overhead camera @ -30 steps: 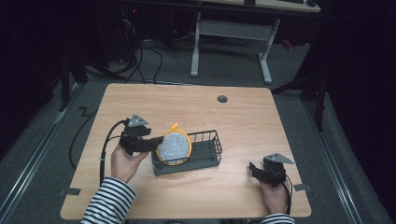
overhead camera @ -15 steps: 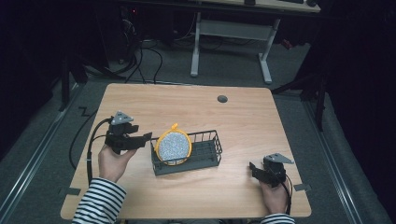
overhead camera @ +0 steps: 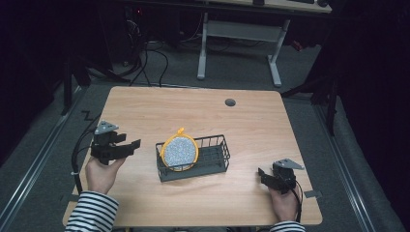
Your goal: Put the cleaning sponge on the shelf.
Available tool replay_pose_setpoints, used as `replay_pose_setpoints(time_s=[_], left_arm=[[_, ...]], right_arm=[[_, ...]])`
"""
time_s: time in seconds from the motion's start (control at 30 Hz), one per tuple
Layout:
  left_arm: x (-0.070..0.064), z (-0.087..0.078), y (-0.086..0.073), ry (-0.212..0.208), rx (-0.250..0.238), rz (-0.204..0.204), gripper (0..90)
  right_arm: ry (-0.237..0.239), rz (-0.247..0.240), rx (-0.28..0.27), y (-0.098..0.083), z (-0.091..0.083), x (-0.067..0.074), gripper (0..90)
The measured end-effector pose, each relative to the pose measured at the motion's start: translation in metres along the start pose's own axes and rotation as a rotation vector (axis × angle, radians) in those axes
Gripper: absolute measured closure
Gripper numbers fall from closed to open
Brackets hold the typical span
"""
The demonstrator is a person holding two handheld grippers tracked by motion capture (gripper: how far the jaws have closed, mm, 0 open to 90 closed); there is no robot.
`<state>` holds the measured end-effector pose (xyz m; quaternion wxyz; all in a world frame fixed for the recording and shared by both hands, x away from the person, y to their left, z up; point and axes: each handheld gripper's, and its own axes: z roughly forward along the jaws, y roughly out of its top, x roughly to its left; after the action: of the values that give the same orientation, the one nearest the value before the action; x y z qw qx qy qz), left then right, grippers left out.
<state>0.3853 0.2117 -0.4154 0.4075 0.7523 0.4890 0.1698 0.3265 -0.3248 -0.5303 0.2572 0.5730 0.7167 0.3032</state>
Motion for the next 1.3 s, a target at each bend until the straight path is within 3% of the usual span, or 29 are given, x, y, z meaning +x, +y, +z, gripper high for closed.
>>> replay_pose_setpoints(time_s=[0.33,0.43,0.8,0.9,0.97,1.3], left_arm=[[0.016,-0.003,-0.026,0.022,0.009,-0.065,37.6],[0.016,-0.004,-0.036,0.063,0.012,-0.044,37.2],[0.026,0.003,-0.070,0.070,0.015,-0.122,36.5],[0.029,0.006,-0.078,0.039,0.007,-0.174,34.8],[0.028,0.008,-0.081,0.039,0.013,-0.180,33.8],[0.028,0.029,-0.103,0.142,0.051,-0.171,32.9]], right_arm=[[0.000,0.001,0.000,0.000,0.000,0.000,36.2],[0.001,0.002,0.001,0.000,0.000,0.000,36.2],[0.001,0.005,0.001,0.000,0.000,0.000,35.7],[0.002,0.003,0.000,0.000,0.000,0.000,35.7],[0.003,0.004,0.000,0.000,0.000,0.000,35.7],[-0.001,0.001,0.001,0.000,0.000,0.000,35.6]])
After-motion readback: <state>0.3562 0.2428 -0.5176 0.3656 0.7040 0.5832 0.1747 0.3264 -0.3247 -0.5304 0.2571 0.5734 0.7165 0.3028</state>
